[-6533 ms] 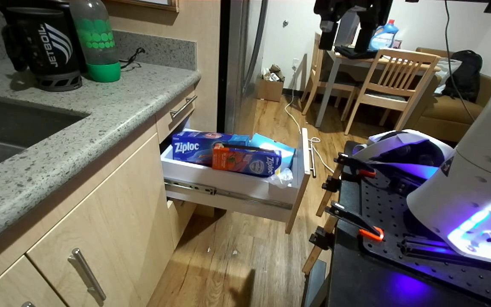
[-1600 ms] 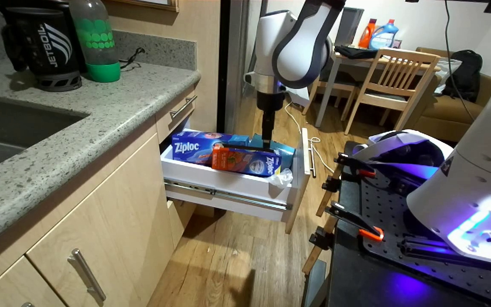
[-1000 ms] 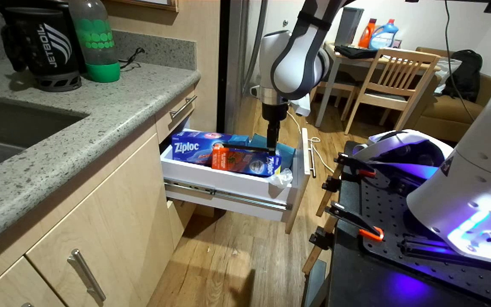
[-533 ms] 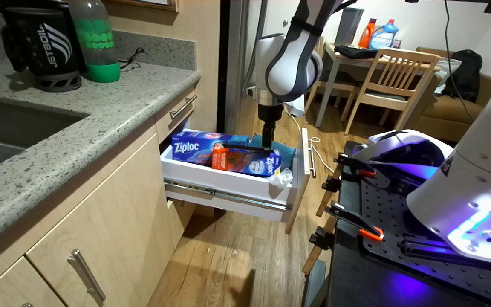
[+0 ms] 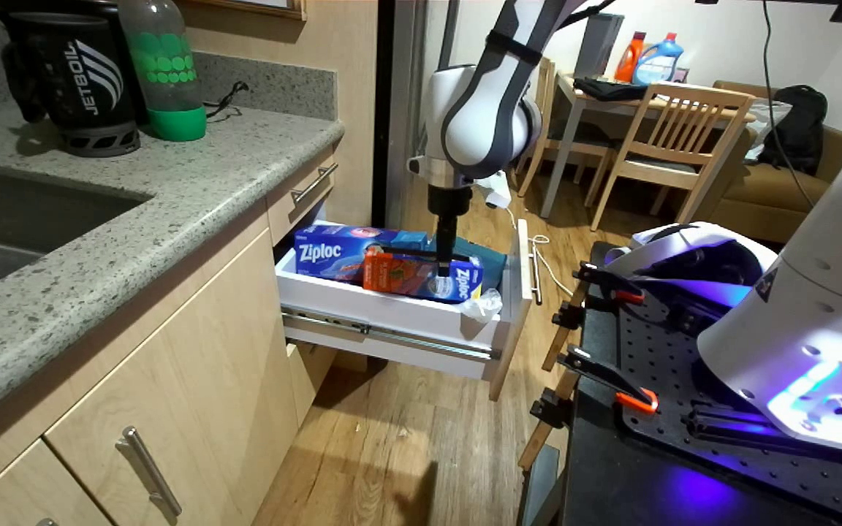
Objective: Get one of the boxes labeled 'Ziploc' from the open drawer of the cabinet and place it on the countertop
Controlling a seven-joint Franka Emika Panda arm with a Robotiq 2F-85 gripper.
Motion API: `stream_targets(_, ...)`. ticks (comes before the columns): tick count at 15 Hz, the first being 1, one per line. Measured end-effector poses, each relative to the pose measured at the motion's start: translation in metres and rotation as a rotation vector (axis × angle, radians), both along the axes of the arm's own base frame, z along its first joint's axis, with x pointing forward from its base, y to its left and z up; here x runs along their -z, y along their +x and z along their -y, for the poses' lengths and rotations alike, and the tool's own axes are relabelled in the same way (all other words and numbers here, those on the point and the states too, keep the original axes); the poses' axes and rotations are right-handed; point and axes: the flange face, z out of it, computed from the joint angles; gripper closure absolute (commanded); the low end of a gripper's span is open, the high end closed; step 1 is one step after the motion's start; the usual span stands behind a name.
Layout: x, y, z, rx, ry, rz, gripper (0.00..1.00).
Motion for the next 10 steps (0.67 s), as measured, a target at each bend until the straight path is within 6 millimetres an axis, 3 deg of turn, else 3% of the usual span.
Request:
stream_targets(5,0.001,0.004,-0.001,-0.031,0.064,0.025,0.0)
stream_targets(10,0.0,-0.004,0.024,-0.014,0.077,0.034,0.0)
